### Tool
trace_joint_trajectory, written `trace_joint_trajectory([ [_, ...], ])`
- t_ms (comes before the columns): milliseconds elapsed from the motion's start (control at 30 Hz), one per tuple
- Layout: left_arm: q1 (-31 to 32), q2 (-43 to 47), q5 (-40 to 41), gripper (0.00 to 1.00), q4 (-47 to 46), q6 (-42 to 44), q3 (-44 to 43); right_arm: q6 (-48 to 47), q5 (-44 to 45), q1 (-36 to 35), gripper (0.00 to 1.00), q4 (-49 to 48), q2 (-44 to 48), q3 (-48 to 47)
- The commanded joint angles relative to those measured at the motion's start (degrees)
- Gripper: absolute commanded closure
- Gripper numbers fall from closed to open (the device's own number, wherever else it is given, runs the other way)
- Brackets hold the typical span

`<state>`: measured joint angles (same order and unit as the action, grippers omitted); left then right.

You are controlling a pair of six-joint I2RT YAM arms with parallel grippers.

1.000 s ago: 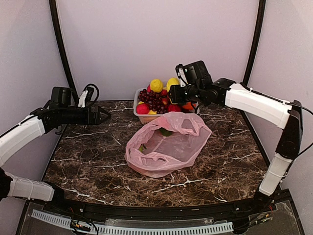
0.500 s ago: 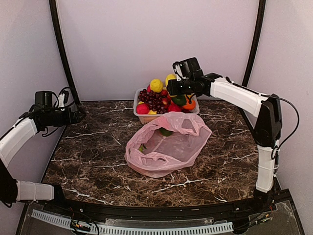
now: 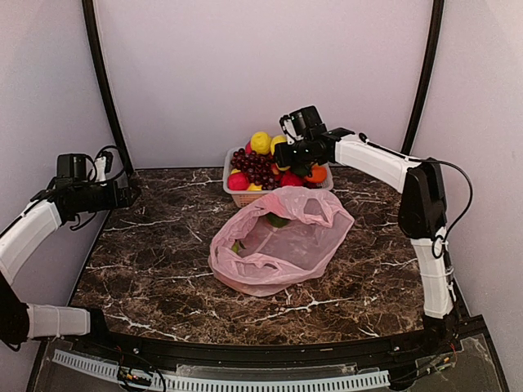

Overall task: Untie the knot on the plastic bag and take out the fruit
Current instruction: Place the fake fruit in the bin.

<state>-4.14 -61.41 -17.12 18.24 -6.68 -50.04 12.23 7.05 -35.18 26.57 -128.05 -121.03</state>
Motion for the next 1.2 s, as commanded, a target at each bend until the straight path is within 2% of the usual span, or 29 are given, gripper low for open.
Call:
trace_joint_trajectory([
  [0, -0.3, -0.69, -0.75, 0.02, -0.88, -0.1, 1.18, -1.28, -0.76, 0.25, 0.58, 0.23, -2.46, -3.71],
  [333, -0.26, -1.21, -1.56, 0.02, -1.01, -0.31, 1.36, -1.59, 1.01, 0.28, 0.53, 1.65, -6.16, -7.57],
  [867, -0.25, -2.0, -4.04, 0.02, -1.14, -0.62, 1.35, -0.91, 0.76, 0.2, 0.33, 1.09, -6.51, -7.73],
  [1167, -0.26, -2.22, -4.76, 0.03, -1.19, -0.68, 1.26, -1.06, -0.2, 0.21, 0.31, 0.72, -6.19, -7.88],
])
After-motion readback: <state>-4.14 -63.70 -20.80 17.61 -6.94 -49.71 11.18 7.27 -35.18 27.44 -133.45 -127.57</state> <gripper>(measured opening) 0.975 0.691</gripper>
